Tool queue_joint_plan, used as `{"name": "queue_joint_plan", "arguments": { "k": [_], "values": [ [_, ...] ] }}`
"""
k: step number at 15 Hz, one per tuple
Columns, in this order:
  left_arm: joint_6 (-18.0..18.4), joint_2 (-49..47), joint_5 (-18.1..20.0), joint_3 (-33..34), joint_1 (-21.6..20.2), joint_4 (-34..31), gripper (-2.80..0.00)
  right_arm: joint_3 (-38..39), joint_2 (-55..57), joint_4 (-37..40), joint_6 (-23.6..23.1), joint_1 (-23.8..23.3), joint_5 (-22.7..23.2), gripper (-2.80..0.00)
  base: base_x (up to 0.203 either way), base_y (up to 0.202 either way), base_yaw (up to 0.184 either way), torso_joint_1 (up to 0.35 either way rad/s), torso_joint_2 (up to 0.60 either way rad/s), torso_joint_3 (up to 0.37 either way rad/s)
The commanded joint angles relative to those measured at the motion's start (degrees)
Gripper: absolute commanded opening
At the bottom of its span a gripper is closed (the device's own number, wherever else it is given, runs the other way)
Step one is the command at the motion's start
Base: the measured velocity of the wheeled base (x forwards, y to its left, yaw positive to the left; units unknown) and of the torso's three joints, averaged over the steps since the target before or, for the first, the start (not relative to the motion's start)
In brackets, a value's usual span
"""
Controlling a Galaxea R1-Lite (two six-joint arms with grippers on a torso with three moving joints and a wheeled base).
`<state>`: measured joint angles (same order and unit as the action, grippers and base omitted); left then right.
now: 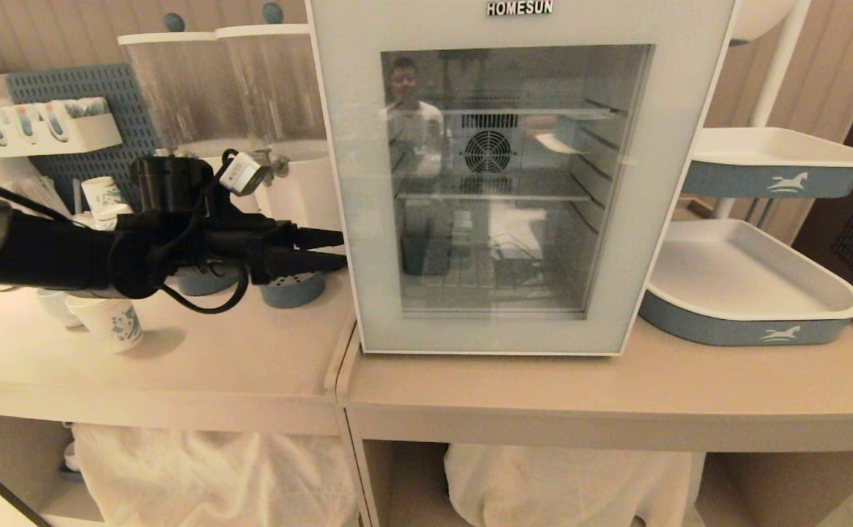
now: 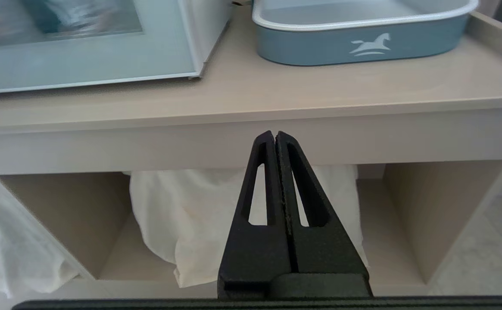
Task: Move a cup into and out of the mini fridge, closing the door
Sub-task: Open the freezer door
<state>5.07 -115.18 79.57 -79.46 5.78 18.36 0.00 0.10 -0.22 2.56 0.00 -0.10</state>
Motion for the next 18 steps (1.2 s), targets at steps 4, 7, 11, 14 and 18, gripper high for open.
{"name": "queue_joint_plan", "arguments": {
  "k": [4,7,11,14,18],
  "values": [
    [0.0,4.6,0.2,4.7,0.0,0.4,0.0,-0.1,0.1,-0.1,0.0,0.0,0.0,-2.8,0.0,0.0,0.0,0.0,0.0,0.0],
    [0.0,7.2,0.2,7.4,0.5,0.4,0.0,-0.1,0.1,-0.1,0.0,0.0,0.0,-2.8,0.0,0.0,0.0,0.0,0.0,0.0],
    [0.0,14.5,0.0,14.1,3.6,0.5,0.0,0.0,0.1,-0.1,0.0,0.0,0.0,-2.8,0.0,0.0,0.0,0.0,0.0,0.0],
    [0.1,20.2,-0.5,19.6,6.5,0.5,0.0,0.0,0.1,0.0,0.0,0.0,0.0,-2.8,0.0,0.0,0.0,0.0,0.0,0.0],
    [-0.4,27.7,-3.3,25.7,11.6,0.4,0.0,-0.1,0.1,0.0,0.0,0.0,0.0,-2.8,0.0,0.0,0.0,0.0,0.0,0.0]
  ]
}}
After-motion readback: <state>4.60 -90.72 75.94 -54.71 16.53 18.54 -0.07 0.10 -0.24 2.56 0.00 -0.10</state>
